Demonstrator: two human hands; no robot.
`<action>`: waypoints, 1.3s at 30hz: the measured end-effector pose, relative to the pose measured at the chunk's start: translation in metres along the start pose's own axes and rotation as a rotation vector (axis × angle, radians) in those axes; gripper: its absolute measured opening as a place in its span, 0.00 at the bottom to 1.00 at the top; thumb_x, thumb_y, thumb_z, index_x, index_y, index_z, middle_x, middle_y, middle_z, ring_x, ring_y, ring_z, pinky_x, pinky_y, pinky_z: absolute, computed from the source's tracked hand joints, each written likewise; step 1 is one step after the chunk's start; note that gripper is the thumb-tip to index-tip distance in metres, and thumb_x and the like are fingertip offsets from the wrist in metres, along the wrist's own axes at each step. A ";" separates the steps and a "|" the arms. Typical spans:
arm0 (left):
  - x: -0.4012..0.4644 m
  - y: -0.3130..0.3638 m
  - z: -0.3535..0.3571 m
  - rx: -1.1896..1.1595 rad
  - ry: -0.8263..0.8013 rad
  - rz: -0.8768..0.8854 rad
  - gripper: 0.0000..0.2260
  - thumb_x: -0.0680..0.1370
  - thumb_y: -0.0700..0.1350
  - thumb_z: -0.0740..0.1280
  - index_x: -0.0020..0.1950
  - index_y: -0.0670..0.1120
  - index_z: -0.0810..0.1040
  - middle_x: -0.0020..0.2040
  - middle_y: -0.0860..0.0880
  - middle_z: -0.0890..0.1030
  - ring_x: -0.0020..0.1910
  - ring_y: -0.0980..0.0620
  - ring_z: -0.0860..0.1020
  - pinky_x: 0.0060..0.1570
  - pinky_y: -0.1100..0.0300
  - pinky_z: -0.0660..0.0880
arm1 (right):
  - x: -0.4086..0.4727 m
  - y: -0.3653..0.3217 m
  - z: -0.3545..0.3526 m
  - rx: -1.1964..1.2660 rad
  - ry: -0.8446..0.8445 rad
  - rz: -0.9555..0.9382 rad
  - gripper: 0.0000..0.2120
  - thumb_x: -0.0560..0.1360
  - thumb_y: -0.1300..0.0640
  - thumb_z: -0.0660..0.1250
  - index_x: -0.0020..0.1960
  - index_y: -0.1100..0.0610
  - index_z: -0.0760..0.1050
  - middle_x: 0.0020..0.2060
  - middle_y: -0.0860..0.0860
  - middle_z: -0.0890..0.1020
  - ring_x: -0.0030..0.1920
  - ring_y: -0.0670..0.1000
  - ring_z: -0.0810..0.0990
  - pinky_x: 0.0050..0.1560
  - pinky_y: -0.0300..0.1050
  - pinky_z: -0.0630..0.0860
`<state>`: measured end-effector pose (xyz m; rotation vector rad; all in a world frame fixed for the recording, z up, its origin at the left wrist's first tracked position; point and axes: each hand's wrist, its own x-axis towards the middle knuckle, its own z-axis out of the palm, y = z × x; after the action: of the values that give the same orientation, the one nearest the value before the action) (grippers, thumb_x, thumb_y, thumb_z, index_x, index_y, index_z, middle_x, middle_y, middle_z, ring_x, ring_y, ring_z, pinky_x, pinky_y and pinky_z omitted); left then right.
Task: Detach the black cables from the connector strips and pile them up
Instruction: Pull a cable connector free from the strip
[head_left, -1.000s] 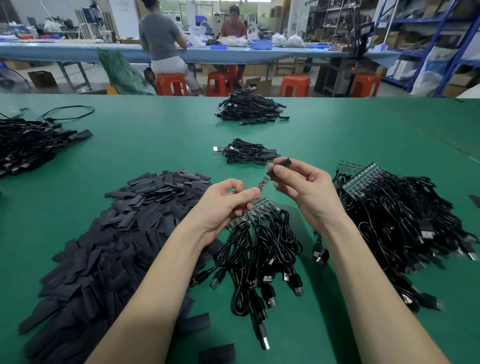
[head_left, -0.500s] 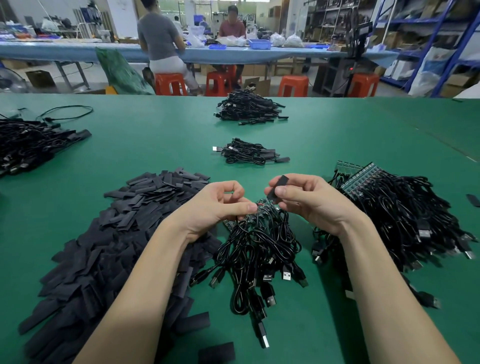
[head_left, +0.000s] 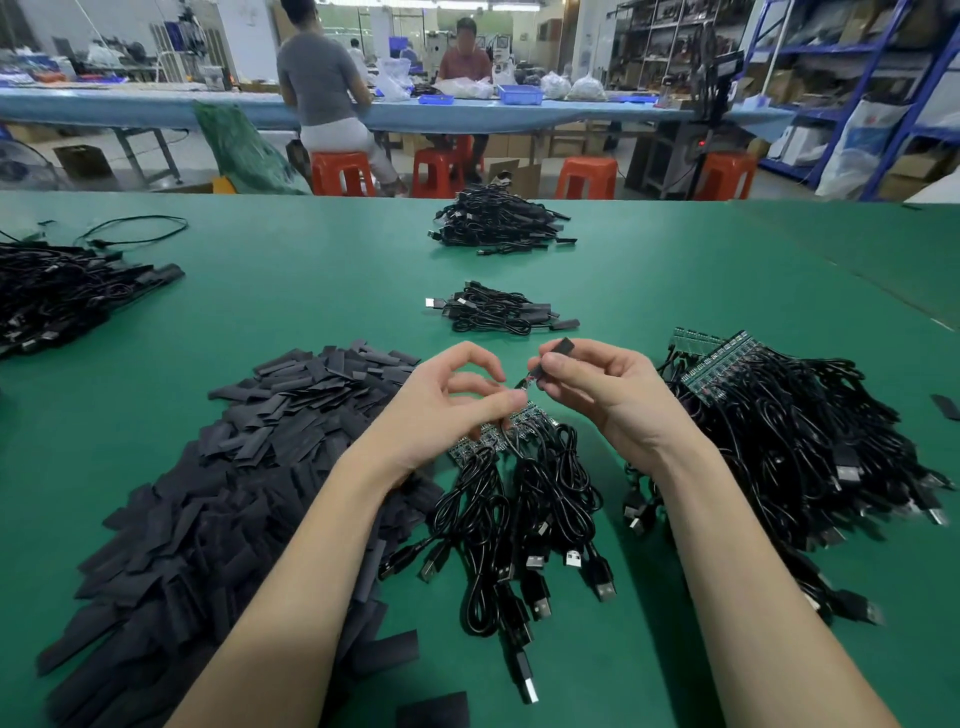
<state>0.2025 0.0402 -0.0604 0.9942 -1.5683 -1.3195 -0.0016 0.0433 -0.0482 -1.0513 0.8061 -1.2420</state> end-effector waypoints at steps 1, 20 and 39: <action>0.000 -0.001 0.002 0.043 0.043 0.032 0.16 0.67 0.52 0.80 0.48 0.49 0.79 0.43 0.47 0.86 0.38 0.53 0.83 0.37 0.65 0.75 | 0.001 0.001 -0.001 0.002 0.035 0.001 0.10 0.66 0.61 0.76 0.47 0.60 0.85 0.43 0.57 0.87 0.41 0.48 0.86 0.45 0.35 0.81; 0.002 -0.008 0.011 0.177 0.127 0.267 0.08 0.74 0.41 0.77 0.48 0.53 0.87 0.43 0.52 0.87 0.43 0.54 0.86 0.47 0.64 0.79 | 0.003 -0.001 -0.003 0.079 0.073 0.050 0.13 0.66 0.61 0.76 0.50 0.62 0.83 0.42 0.58 0.86 0.42 0.50 0.85 0.46 0.36 0.81; 0.005 -0.005 0.013 0.088 0.176 0.277 0.08 0.72 0.38 0.78 0.46 0.50 0.86 0.42 0.51 0.87 0.42 0.56 0.85 0.46 0.66 0.78 | 0.002 -0.001 0.000 0.059 0.019 0.031 0.13 0.67 0.62 0.76 0.50 0.62 0.82 0.44 0.58 0.87 0.41 0.50 0.85 0.47 0.37 0.81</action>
<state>0.1889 0.0397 -0.0658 0.8842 -1.5743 -0.9547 -0.0017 0.0411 -0.0475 -0.9779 0.7925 -1.2441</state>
